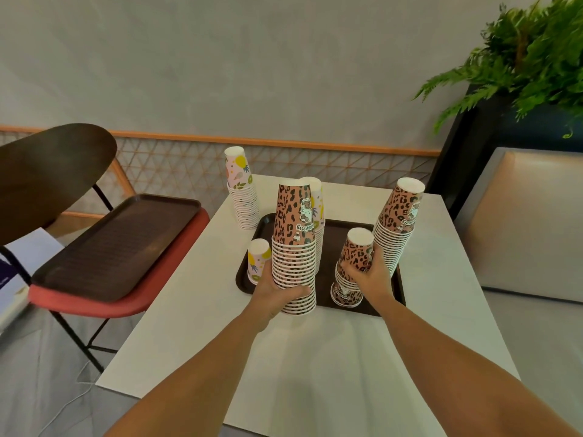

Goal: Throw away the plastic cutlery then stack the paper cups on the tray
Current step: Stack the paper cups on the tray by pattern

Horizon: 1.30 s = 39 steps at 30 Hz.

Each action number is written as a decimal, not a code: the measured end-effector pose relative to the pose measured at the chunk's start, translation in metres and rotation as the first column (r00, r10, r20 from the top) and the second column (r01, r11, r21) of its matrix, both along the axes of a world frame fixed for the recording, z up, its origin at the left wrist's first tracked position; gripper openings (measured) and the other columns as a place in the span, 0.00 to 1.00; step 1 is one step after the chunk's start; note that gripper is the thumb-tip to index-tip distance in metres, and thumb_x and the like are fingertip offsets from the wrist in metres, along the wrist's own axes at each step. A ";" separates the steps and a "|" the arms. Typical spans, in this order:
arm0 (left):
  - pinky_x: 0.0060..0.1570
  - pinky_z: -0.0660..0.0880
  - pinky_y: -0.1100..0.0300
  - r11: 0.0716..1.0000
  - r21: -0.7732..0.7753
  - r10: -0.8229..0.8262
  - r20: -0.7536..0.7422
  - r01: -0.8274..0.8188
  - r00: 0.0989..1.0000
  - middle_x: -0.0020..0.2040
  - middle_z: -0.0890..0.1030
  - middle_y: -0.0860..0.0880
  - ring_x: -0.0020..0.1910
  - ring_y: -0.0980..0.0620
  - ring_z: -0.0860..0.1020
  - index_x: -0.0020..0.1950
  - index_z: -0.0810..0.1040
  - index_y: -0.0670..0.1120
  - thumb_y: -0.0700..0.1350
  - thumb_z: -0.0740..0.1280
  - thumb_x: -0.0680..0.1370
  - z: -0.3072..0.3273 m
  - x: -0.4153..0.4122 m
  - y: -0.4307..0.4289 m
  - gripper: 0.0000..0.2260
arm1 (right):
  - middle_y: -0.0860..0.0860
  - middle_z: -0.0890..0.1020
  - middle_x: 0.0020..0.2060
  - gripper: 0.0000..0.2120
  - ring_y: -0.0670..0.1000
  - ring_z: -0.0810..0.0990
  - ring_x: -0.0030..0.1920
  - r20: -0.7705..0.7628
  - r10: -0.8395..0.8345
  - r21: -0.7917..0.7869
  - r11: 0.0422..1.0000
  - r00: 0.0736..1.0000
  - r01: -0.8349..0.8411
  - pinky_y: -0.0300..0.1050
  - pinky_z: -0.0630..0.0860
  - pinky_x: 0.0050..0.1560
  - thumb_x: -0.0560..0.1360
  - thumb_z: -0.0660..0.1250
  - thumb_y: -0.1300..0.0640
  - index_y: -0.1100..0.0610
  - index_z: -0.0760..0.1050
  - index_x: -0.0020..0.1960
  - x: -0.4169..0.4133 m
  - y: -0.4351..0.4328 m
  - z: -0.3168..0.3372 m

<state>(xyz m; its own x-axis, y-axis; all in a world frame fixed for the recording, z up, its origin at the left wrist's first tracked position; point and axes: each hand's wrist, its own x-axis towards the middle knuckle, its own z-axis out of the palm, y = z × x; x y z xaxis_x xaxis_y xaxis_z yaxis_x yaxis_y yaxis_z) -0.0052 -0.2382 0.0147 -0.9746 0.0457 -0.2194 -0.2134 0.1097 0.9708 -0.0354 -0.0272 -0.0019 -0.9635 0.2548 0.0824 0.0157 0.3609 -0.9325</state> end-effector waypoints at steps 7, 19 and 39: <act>0.63 0.70 0.53 1.000 -0.011 -0.012 0.005 0.012 1.000 0.60 0.73 0.53 0.59 0.53 0.72 0.69 0.61 0.54 0.40 0.78 0.65 -0.001 -0.001 0.004 0.38 | 0.55 0.68 0.70 0.39 0.54 0.67 0.70 0.057 0.004 0.035 0.999 0.998 -0.006 0.46 0.66 0.63 0.70 0.73 0.51 0.54 0.56 0.75 -0.005 -0.002 0.011; 0.62 0.71 0.53 0.997 -0.036 -0.071 -0.015 0.070 0.997 0.62 0.74 0.52 0.62 0.52 0.73 0.68 0.63 0.52 0.41 0.79 0.64 0.001 0.001 0.010 0.39 | 0.49 0.76 0.61 0.28 0.47 0.75 0.61 -0.101 0.357 -0.027 0.932 0.929 -0.361 0.40 0.75 0.56 0.73 0.69 0.48 0.55 0.66 0.69 -0.007 -0.045 0.108; 0.59 0.69 0.57 0.989 -0.082 -0.121 0.016 0.122 0.993 0.56 0.72 0.58 0.59 0.54 0.71 0.64 0.59 0.59 0.41 0.79 0.64 -0.001 0.020 0.006 0.38 | 0.50 0.81 0.55 0.22 0.49 0.81 0.54 -0.104 0.273 -0.185 0.939 0.956 -0.289 0.42 0.78 0.50 0.70 0.73 0.54 0.56 0.72 0.61 -0.008 -0.047 0.140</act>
<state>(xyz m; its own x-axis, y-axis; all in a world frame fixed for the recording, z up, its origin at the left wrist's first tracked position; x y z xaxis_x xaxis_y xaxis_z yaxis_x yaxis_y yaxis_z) 0.0149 -0.2320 0.0133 -0.9604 0.1446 -0.2381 -0.2044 0.2148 0.9550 -0.0434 -0.0742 0.1377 -0.9910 -0.0070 0.1338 -0.1333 0.1500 -0.9797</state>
